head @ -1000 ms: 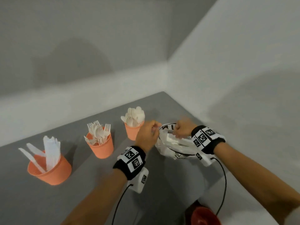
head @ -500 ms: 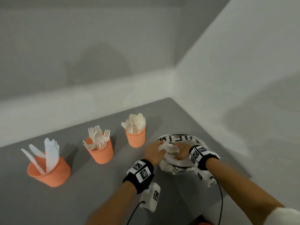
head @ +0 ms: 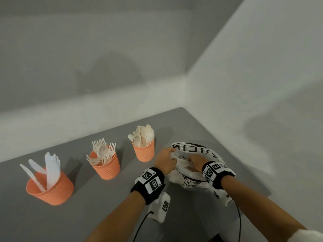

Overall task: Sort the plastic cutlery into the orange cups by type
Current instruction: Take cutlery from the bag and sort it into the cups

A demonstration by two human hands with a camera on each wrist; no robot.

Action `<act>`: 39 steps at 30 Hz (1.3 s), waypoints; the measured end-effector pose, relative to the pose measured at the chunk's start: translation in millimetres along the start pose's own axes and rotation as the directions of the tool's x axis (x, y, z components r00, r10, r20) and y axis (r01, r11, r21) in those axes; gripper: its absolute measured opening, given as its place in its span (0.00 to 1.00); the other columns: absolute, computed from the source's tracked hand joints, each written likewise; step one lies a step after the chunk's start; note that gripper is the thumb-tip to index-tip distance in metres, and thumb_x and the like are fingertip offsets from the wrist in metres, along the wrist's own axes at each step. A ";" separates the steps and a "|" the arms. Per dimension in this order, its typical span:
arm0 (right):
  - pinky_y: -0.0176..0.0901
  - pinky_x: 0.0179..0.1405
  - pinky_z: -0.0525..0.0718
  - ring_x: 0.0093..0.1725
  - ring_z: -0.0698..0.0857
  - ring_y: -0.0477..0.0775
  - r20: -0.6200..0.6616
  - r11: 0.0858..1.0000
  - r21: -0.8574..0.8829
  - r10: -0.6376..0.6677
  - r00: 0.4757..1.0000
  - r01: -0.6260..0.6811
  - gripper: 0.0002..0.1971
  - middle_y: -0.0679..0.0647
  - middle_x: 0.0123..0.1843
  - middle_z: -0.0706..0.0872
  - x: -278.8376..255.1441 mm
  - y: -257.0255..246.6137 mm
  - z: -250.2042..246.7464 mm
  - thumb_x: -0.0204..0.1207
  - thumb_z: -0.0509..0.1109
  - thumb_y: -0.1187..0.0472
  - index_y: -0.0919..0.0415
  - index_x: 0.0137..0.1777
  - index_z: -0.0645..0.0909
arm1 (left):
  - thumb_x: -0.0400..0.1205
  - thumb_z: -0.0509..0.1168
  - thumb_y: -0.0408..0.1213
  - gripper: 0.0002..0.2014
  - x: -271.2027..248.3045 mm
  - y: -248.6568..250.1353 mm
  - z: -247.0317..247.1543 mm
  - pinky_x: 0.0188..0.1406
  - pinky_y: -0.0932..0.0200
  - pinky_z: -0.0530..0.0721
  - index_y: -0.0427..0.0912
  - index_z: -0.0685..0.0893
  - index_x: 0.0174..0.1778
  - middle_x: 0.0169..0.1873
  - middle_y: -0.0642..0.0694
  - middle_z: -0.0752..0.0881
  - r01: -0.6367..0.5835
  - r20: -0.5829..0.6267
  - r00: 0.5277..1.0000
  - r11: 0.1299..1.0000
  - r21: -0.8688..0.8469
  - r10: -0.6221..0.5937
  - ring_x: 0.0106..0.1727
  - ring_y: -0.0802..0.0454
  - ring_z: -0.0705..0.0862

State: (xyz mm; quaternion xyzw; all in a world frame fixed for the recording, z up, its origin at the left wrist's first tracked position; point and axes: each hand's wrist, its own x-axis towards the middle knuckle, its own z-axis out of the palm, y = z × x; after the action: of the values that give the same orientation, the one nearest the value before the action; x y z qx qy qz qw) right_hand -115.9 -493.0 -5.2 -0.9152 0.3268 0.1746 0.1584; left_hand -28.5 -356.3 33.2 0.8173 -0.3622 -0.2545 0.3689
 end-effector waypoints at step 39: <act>0.40 0.59 0.78 0.57 0.82 0.54 -0.047 0.933 0.347 -0.089 0.995 0.099 0.24 0.53 0.58 0.85 -49.4 -0.8 -12.2 0.68 0.75 0.61 0.57 0.65 0.77 | 0.80 0.61 0.28 0.22 -6.7 -3.2 -6.9 0.59 0.57 0.82 0.36 0.72 0.72 0.70 0.40 0.76 -0.031 0.012 0.999 0.999 -0.013 0.031 0.67 0.44 0.78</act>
State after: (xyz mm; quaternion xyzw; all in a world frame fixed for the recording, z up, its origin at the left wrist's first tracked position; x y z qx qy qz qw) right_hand -148.7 -470.5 26.7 -0.8898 0.3108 0.0921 0.3212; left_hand -26.6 -346.7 35.8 0.8077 -0.3754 -0.2560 0.3756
